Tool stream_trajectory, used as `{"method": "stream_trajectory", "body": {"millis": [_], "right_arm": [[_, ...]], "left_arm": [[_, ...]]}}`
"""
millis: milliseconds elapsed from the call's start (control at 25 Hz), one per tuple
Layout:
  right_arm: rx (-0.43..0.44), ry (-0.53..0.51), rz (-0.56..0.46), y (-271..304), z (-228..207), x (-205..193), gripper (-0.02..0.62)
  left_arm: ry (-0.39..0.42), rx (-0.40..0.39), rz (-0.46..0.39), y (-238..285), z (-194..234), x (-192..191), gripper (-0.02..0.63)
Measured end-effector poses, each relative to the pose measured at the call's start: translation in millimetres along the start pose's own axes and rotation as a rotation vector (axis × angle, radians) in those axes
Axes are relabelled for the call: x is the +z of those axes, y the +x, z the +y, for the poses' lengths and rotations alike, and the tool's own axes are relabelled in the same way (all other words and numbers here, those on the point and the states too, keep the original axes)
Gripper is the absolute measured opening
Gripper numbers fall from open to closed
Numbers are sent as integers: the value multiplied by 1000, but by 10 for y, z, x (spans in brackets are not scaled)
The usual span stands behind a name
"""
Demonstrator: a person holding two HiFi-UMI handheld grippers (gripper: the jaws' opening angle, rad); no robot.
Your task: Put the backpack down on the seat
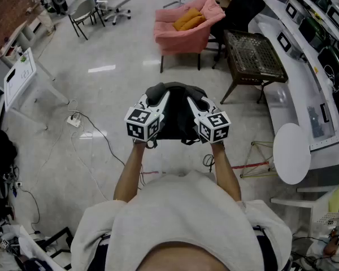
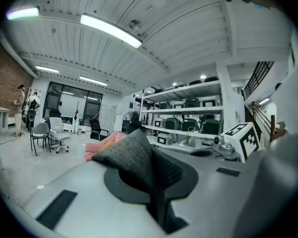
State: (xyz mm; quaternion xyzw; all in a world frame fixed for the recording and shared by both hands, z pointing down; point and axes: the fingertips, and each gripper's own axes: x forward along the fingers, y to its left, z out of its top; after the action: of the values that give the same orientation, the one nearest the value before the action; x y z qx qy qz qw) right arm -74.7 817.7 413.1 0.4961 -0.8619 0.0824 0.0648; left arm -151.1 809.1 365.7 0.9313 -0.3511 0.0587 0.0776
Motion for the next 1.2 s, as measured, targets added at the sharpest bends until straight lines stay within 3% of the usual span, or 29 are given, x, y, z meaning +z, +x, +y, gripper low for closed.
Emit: {"method": "stream_trajectory", "body": {"millis": [840,1200], "right_arm": [[18,25,22,-434,-263,-247,26],[35,51,30,-366,-506,-362,28]], "left_arm": [[-22,14,13,199,-500,-96,31],[-42,29,26,443,-502,-194,31]]}}
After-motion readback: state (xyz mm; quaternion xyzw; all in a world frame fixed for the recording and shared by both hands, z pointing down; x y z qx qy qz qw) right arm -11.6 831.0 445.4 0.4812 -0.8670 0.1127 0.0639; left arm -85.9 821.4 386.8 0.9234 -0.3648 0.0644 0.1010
